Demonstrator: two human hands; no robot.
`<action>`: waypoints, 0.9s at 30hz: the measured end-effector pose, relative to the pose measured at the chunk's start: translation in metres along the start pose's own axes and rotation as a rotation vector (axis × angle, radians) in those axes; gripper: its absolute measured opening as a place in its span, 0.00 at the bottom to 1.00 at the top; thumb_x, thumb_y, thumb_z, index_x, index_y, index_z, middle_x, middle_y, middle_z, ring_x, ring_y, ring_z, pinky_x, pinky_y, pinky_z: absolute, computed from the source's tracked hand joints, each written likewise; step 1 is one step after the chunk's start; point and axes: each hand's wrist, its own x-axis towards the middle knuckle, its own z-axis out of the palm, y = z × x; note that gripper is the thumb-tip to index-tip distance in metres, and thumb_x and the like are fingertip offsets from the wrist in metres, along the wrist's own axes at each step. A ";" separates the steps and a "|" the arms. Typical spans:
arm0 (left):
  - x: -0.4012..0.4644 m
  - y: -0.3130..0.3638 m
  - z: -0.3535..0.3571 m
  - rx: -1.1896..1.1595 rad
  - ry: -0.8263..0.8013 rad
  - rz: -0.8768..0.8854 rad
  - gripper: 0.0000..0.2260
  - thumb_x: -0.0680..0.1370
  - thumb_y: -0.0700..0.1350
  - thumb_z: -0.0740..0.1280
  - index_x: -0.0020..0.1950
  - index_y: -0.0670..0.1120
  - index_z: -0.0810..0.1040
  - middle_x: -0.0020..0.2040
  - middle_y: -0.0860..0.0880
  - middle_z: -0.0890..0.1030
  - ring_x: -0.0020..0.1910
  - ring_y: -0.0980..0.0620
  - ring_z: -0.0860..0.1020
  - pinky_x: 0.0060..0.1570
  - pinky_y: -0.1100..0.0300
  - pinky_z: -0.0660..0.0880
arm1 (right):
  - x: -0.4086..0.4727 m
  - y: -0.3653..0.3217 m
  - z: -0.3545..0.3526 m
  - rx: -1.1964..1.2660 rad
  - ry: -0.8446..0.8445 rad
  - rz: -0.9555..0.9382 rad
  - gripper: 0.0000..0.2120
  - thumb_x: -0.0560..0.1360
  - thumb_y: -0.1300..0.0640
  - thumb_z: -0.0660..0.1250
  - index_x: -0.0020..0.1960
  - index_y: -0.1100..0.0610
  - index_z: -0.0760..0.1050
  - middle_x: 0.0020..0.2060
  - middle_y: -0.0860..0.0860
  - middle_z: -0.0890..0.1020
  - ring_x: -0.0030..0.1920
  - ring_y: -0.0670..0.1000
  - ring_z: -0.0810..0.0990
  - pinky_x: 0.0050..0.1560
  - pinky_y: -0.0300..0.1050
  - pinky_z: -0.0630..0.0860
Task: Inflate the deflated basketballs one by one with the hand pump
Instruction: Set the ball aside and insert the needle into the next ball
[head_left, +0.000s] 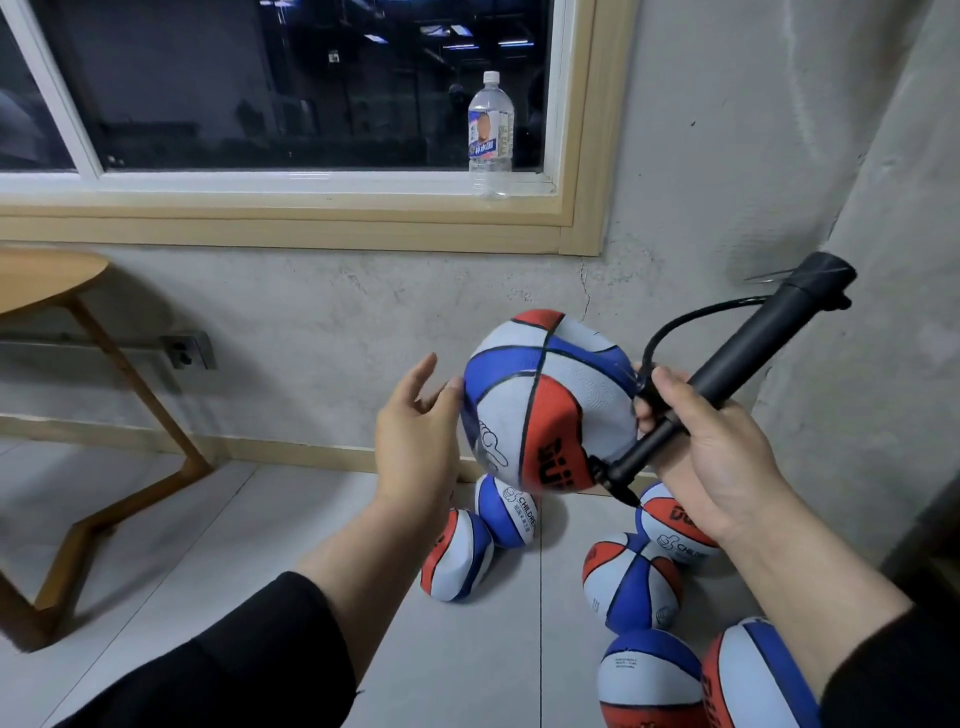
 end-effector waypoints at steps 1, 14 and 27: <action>0.001 0.000 0.000 0.015 -0.012 -0.034 0.14 0.83 0.45 0.68 0.66 0.61 0.77 0.42 0.62 0.85 0.41 0.63 0.82 0.42 0.71 0.77 | 0.000 0.000 0.001 -0.004 -0.002 0.002 0.08 0.76 0.55 0.70 0.52 0.58 0.81 0.35 0.52 0.77 0.37 0.47 0.75 0.50 0.43 0.72; 0.003 -0.019 -0.004 -0.392 -0.378 -0.660 0.41 0.66 0.79 0.63 0.68 0.53 0.82 0.62 0.43 0.85 0.61 0.35 0.83 0.62 0.29 0.76 | -0.002 0.013 0.015 0.025 -0.048 0.039 0.15 0.73 0.53 0.72 0.56 0.61 0.79 0.35 0.53 0.77 0.36 0.48 0.73 0.52 0.45 0.71; 0.002 -0.016 -0.011 -0.367 -0.443 -0.523 0.35 0.68 0.73 0.66 0.69 0.54 0.81 0.65 0.45 0.84 0.67 0.39 0.80 0.68 0.33 0.72 | 0.000 0.005 0.017 -0.020 -0.051 -0.047 0.07 0.74 0.55 0.71 0.49 0.57 0.77 0.35 0.52 0.76 0.35 0.49 0.76 0.46 0.45 0.74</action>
